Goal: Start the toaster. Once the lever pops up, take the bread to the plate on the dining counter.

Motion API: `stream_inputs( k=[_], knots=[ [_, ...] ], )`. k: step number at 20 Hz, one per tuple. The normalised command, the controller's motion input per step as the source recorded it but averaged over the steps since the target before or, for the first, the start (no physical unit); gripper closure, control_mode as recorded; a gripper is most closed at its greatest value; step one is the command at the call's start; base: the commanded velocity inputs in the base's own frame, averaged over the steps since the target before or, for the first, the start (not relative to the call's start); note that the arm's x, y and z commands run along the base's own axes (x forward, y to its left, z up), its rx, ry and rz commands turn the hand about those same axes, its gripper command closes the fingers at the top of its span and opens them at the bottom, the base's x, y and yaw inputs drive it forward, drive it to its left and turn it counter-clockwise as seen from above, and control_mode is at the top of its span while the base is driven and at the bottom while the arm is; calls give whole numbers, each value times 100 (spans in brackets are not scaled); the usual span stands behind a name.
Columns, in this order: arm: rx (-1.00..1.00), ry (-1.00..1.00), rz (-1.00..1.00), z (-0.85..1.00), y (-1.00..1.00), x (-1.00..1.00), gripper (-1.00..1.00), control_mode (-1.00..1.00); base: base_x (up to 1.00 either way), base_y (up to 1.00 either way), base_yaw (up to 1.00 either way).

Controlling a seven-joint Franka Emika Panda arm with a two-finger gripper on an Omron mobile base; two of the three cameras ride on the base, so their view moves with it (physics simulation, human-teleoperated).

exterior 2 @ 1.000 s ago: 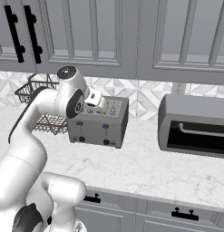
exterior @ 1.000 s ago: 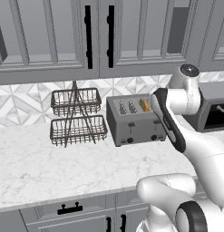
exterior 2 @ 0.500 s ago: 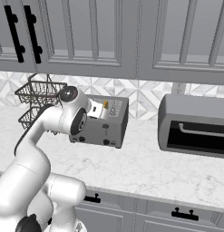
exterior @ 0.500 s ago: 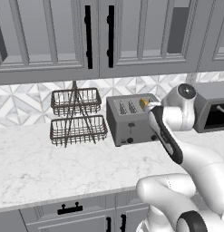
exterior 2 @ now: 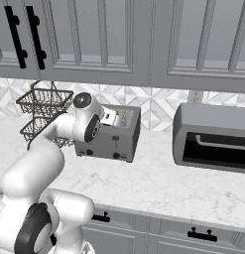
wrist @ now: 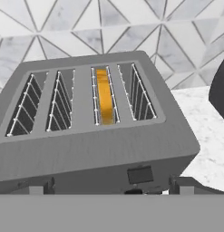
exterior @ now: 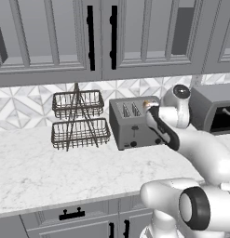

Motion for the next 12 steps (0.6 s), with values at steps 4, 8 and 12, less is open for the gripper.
stream_inputs(
  k=[4, 8, 12],
  knots=[
    [4, 1, 2, -9, 0, 41, -100, -100, 0, 0, 0],
    [10, 0, 1, -32, -1, 33, -100, -100, 0, 0, 0],
    [7, 0, 0, -31, -4, 33, -100, -100, 0, 0, 0]
  ],
)
